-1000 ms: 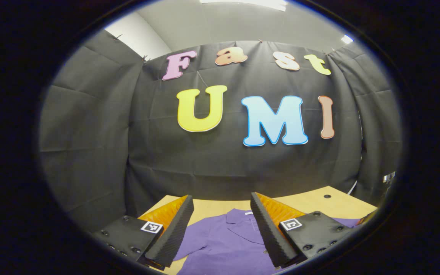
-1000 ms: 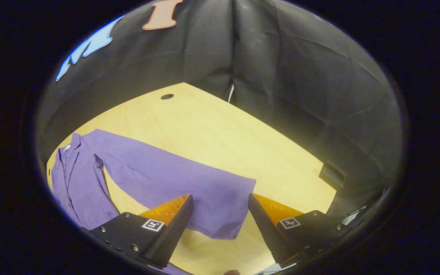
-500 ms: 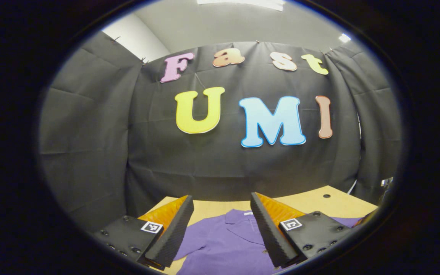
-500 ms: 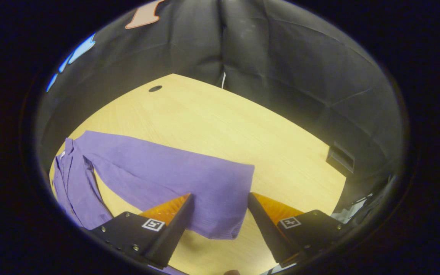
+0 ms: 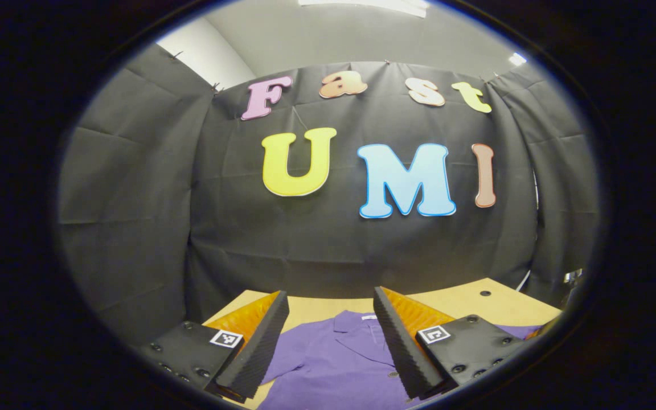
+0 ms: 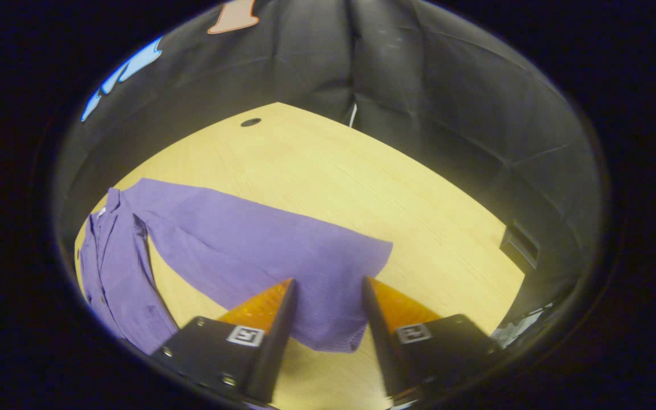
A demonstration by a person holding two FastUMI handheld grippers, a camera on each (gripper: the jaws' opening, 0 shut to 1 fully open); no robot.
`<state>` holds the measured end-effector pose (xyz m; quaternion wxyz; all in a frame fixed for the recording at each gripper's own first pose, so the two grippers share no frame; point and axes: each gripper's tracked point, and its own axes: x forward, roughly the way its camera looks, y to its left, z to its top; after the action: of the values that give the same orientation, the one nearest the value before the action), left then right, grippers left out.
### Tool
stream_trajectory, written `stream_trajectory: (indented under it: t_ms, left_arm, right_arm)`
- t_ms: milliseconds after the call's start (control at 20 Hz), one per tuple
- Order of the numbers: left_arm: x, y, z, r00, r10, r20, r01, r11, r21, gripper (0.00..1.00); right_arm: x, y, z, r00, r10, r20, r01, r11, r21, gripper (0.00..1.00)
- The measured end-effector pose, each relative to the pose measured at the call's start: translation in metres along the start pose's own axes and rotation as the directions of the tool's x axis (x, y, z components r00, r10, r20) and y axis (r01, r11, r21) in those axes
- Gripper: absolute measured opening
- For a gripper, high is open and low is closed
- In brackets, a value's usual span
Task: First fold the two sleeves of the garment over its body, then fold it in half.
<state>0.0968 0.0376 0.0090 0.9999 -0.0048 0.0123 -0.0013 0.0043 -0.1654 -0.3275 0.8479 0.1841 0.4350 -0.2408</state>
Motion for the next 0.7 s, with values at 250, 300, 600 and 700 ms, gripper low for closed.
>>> stream_trajectory:
  t_ms: [250,300,600,700]
  left_arm:
    - [0.000,0.002,0.000,1.000,0.005,0.003,-0.005,1.000,0.001,0.99]
    - [0.000,0.003,0.000,1.000,0.009,0.007,-0.009,1.000,0.001,0.99]
    - [0.000,0.004,0.000,1.000,0.017,0.008,-0.017,1.000,0.003,0.99]
    - [-0.001,0.004,-0.001,1.000,0.016,0.007,-0.016,1.000,0.008,0.99]
  right_arm:
    - [0.001,0.008,0.001,1.000,0.022,-0.005,-0.022,1.000,0.022,0.12]
    - [0.000,0.008,0.002,1.000,0.024,-0.004,-0.024,1.000,0.020,0.14]
    - [-0.001,0.010,0.011,0.997,0.062,0.054,-0.063,0.998,0.019,0.05]
    - [-0.005,0.007,0.020,0.993,0.063,0.098,-0.066,0.997,0.026,0.04]
